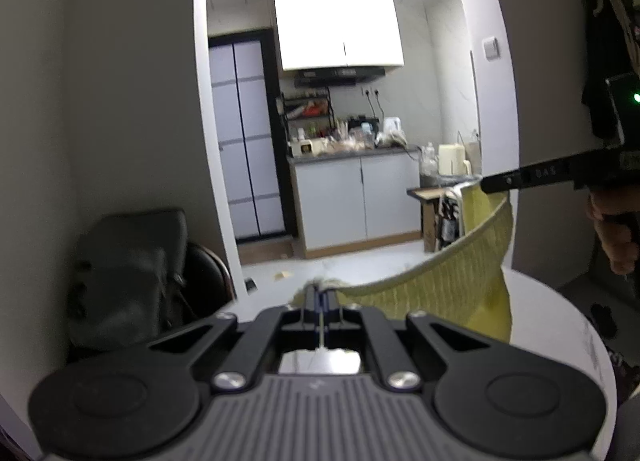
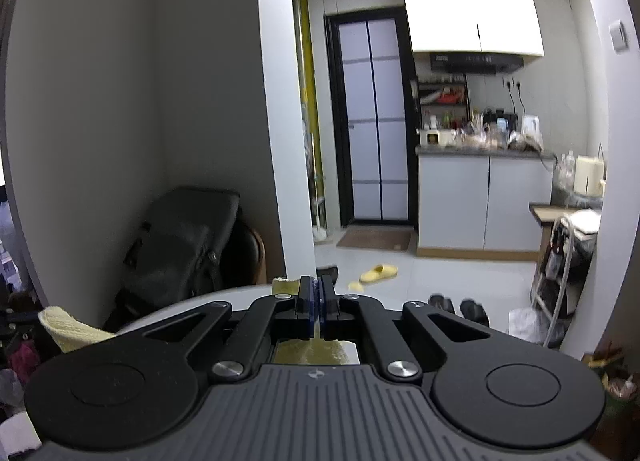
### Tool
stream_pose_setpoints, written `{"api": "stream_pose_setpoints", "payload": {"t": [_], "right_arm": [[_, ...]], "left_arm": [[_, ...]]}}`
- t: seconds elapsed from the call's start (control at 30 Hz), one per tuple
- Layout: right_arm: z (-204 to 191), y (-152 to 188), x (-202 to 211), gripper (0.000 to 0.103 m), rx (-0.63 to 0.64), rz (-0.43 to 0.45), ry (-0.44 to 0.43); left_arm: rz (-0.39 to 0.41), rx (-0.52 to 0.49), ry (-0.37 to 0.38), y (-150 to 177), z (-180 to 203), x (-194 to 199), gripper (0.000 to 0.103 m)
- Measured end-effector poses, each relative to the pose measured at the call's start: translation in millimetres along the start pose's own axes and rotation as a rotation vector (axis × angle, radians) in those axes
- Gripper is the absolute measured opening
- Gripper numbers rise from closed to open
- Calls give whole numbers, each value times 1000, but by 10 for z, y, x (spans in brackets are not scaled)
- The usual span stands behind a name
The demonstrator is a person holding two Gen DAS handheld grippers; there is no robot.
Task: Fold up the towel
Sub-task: 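Raise the towel high with both grippers to let it hang open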
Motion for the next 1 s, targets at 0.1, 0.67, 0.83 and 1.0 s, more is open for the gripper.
{"api": "stream_pose_setpoints", "payload": {"t": [0.1,0.67,0.83,1.0], "right_arm": [[-83,-199,96,3,37,33,-2],[-218,-812,304,3,91,139,23],[-258,-909,247,3,78,154,24],[-274,-961,48,3,55,146,19]], "left_arm": [[33,-9,-20,-162,-74,78,2],[148,-37,-43,-685,-179,154,2],[173,-36,-55,-834,-280,102,2],[187,-36,-69,-935,-393,-41,2]]}}
Point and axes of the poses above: each gripper's, at about its wrist camera, not at the fingertips, and x roughly against the way its jaws point, z to its right, y to its underside, the point moved 1 cm from there along -x, roughly the way its jaws point, and after that the axes turned 10 degrees about -x, right-handed, at the moved point
